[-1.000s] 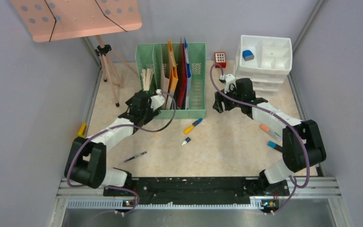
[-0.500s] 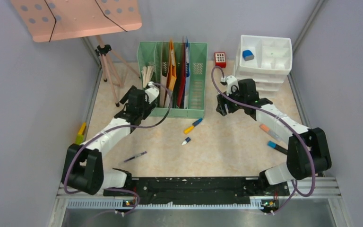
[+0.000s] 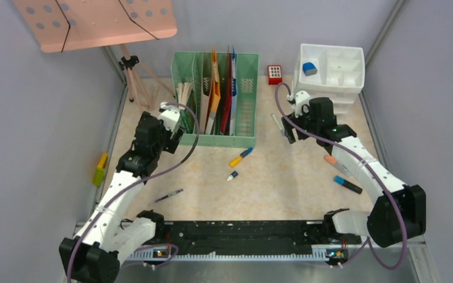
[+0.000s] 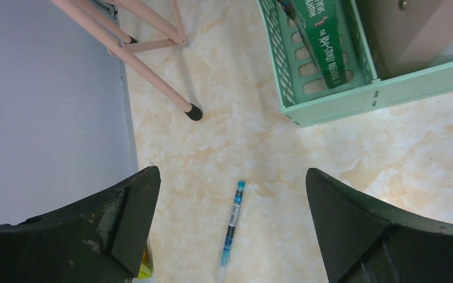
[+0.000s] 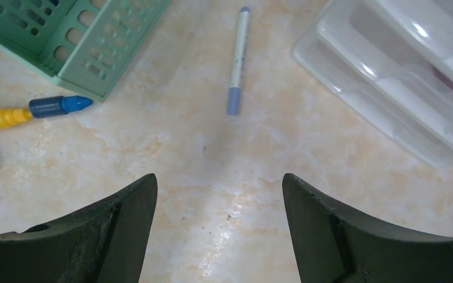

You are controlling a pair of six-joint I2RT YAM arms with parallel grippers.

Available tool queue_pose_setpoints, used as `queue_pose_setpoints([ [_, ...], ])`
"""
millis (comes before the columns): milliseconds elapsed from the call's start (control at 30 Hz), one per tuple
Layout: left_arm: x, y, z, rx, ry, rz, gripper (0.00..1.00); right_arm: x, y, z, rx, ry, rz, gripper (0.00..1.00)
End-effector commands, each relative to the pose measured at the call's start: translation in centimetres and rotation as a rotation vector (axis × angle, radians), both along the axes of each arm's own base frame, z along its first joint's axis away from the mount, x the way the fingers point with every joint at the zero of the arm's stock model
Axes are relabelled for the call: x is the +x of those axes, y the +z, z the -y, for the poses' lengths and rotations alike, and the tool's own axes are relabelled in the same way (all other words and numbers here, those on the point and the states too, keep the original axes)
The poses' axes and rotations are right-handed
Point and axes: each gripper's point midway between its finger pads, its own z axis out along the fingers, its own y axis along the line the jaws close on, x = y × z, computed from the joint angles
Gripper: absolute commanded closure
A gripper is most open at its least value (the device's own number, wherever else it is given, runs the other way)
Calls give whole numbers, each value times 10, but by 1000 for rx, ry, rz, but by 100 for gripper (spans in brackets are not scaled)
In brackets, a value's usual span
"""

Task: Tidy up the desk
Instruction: Move the storage box to the center of the board.

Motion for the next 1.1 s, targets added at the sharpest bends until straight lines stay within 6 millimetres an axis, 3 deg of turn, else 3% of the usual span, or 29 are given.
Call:
queue_pose_setpoints([
  [0,-12,38,7,-109,-14,80,1,12,56,39,-13,-139,131,22],
  [167,-22,55,17,-145,-84,118,1,14,83,65,-24,-223,171,17],
  [500,-16,82,28,-162,-144,154,1,33,147,112,-50,-433,339,10],
  [867,-14,86,39,-191,-189,156,1,96,173,133,-18,-555,364,14],
  [1067,-14,86,41,-194,-201,156,1,130,169,154,14,-638,353,30],
])
